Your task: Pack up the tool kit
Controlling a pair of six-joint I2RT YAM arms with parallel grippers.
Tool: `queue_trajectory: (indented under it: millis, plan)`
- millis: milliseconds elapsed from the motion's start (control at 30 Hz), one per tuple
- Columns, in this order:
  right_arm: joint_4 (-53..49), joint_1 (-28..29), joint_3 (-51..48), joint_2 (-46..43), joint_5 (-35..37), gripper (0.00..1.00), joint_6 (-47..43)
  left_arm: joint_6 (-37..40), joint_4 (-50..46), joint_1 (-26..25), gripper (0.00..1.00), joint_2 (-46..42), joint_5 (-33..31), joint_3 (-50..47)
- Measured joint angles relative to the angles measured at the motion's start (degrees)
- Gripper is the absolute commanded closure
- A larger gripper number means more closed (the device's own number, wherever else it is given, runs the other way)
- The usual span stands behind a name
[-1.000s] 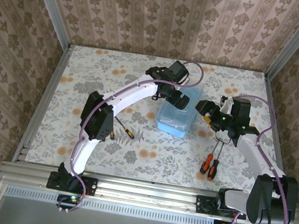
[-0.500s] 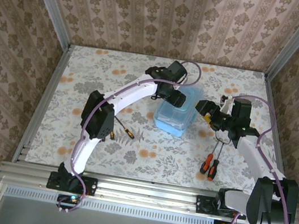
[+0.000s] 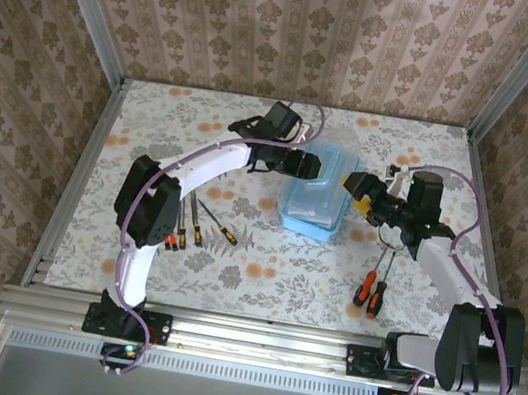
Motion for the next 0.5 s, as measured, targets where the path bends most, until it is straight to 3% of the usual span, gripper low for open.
queue_trajectory:
  millis: [333,500]
  plan:
    - [6.75,0.11,0.04,4.28,-4.13,0.05,3.74,-6.16,12.33,1.31,0.47,-1.97,6.80,-7.58]
    - [10.99,1.62,0.20,5.07,-5.95,0.06,6.27,-6.97,13.81,1.29,0.35,-1.97,8.00,-8.24]
